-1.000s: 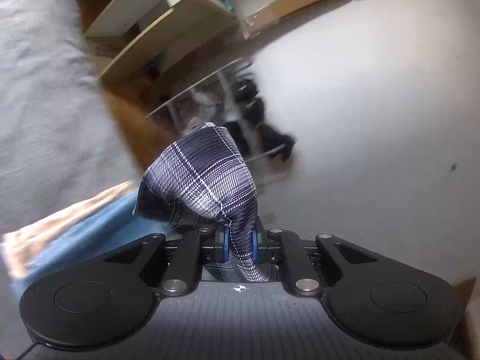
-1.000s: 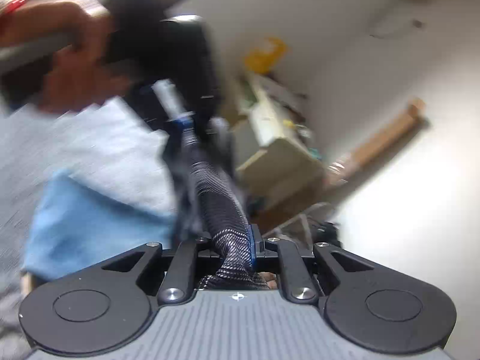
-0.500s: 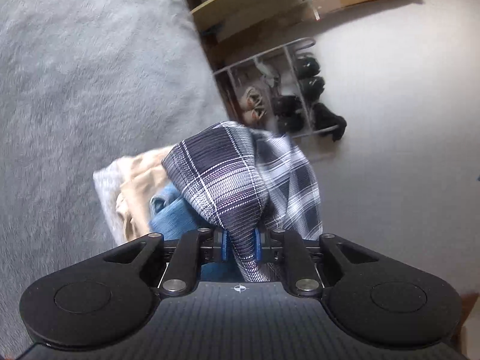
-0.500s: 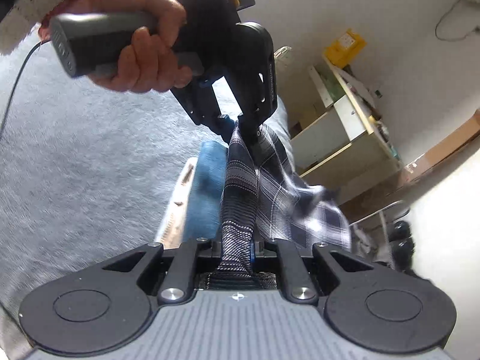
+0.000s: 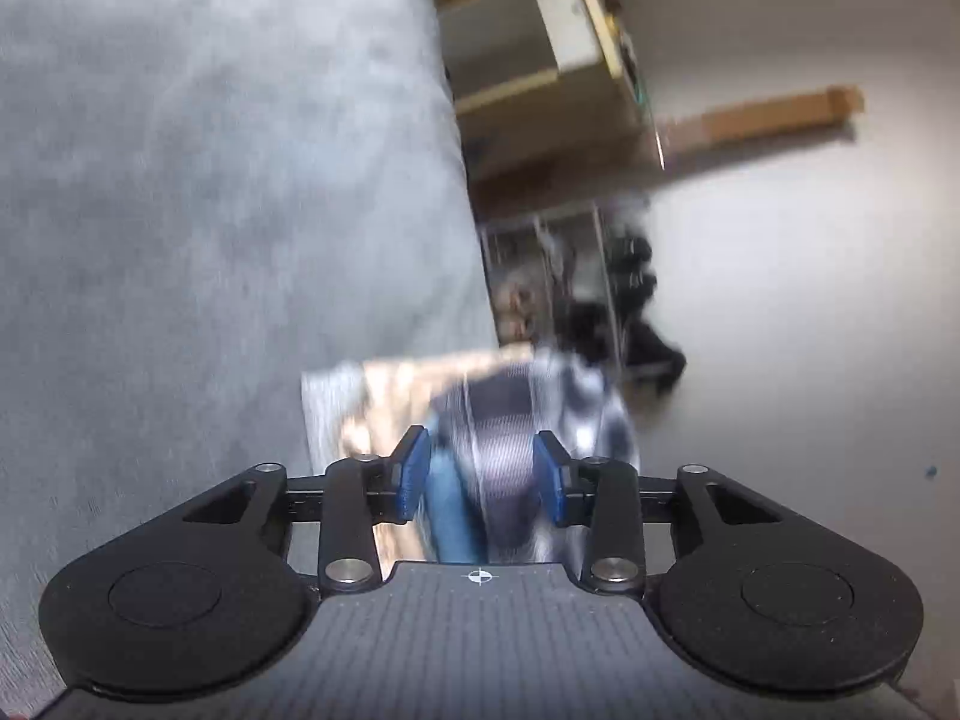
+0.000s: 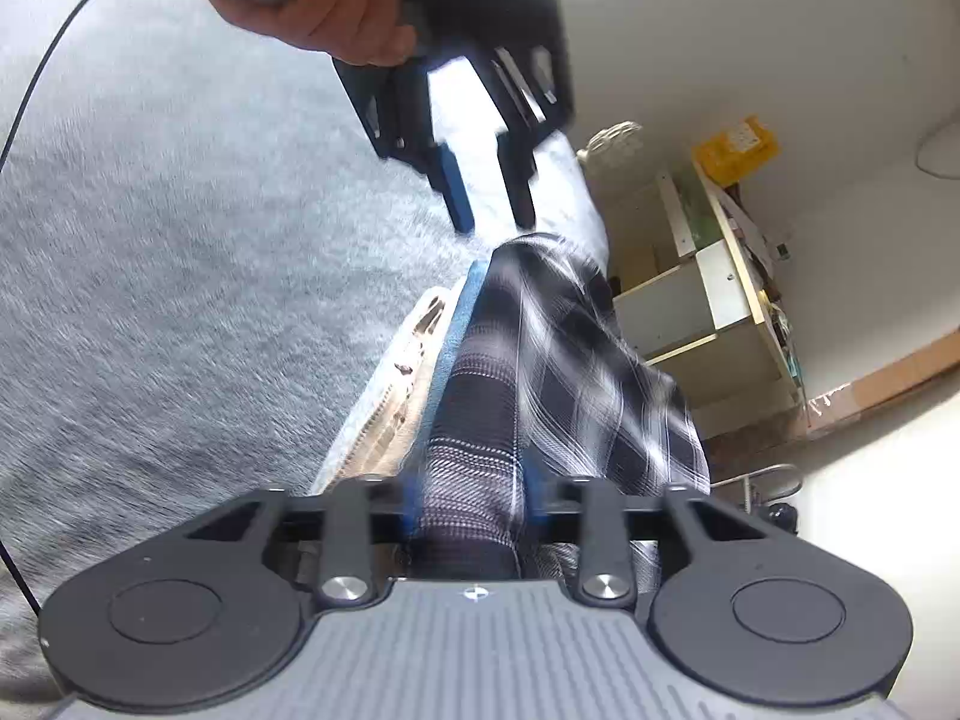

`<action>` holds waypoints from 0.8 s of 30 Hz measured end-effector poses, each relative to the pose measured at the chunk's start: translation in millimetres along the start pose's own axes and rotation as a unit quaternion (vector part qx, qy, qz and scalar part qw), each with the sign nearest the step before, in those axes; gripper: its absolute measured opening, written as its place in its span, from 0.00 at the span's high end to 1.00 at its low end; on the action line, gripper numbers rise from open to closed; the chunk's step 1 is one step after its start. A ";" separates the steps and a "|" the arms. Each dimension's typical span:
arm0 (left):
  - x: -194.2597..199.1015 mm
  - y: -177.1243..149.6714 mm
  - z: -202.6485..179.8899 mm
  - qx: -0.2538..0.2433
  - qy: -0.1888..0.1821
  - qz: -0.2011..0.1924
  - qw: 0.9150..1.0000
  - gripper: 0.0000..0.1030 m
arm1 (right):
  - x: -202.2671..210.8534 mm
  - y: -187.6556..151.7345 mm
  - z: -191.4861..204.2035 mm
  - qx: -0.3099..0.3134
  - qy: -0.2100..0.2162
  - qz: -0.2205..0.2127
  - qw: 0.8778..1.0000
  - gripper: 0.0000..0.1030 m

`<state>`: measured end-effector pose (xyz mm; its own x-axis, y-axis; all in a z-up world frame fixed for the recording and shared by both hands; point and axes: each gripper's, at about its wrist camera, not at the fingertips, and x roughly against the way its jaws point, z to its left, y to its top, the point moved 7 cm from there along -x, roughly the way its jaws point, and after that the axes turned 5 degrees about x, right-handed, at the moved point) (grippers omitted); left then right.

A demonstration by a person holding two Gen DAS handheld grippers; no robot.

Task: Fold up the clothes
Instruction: 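Lower the shirt onto the folded clothes stack with both tools, then open both tools to release the shirt and pull them back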

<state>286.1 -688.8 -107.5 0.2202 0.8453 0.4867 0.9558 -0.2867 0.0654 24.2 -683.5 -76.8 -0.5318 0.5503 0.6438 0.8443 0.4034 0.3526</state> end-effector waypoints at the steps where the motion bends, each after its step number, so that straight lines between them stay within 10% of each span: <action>1: -2.7 4.3 -5.6 -0.014 0.011 -0.009 1.000 0.64 | 5.6 -2.5 -7.4 -0.022 0.000 -0.004 1.000 0.56; 9: -54.3 0.2 -42.7 -0.166 0.110 -0.016 0.980 0.62 | -3.2 -35.8 -145.4 -0.275 0.042 -0.061 0.959 0.54; 14: -60.7 -0.8 -37.6 -0.145 0.109 -0.019 0.983 0.60 | -2.6 -61.7 -198.0 -0.407 0.272 -0.148 0.860 0.54; 19: -61.3 0.3 -31.7 -0.128 0.112 -0.015 0.985 0.58 | -21.4 -89.1 -212.6 -0.406 0.180 -0.117 0.888 0.52; 24: -63.1 -2.7 -33.0 -0.113 0.113 -0.024 0.987 0.62 | -78.3 -91.5 -219.0 -0.433 0.195 -0.092 0.875 0.54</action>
<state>263.2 -756.2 -109.7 0.1018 0.7464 0.6577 0.8911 -0.3624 0.2733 3.0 -923.5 -10.7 -0.7434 0.1749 0.6455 0.5701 -0.3389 0.7484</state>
